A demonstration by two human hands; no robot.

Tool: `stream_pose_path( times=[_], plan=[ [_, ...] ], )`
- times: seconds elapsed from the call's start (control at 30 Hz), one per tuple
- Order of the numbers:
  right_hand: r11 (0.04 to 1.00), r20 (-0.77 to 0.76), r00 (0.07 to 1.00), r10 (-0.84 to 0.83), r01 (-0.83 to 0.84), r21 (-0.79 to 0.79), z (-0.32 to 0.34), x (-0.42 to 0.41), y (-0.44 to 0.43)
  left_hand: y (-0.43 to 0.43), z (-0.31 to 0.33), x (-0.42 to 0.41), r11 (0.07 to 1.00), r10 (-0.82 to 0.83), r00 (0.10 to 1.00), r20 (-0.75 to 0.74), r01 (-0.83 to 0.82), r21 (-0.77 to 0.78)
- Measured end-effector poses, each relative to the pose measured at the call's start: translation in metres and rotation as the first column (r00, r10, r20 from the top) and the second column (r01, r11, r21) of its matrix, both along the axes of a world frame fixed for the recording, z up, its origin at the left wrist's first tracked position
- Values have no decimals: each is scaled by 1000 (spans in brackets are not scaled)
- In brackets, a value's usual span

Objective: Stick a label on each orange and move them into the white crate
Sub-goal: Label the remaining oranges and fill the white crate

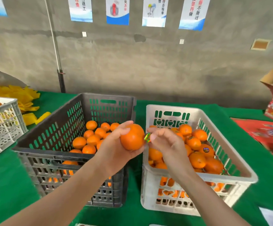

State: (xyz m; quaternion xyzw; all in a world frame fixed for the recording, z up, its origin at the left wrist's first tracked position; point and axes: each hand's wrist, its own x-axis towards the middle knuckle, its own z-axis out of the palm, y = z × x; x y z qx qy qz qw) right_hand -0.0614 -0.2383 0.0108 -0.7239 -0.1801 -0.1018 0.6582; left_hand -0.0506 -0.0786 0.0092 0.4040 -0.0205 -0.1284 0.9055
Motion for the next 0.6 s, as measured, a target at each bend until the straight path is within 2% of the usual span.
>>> stream_pose_path(
  times=[0.07,0.23,0.4,0.6],
  plan=[
    [996,27,1000,-15,17,-90,0,-6,-6,-11,-2,-3,1000,-9,1000,27,8,9],
    [980,130,991,-13,38,-196,0,-8,-19,-30,-6,-6,999,-36,996,83,32,41],
    [964,163,987,1,42,-262,0,-7,-31,-40,-7,-9,998,-34,995,95,29,58],
    [906,343,936,-80,212,-367,-3,-9,-38,-50,-18,-10,999,-31,995,99,27,41]
  ],
)
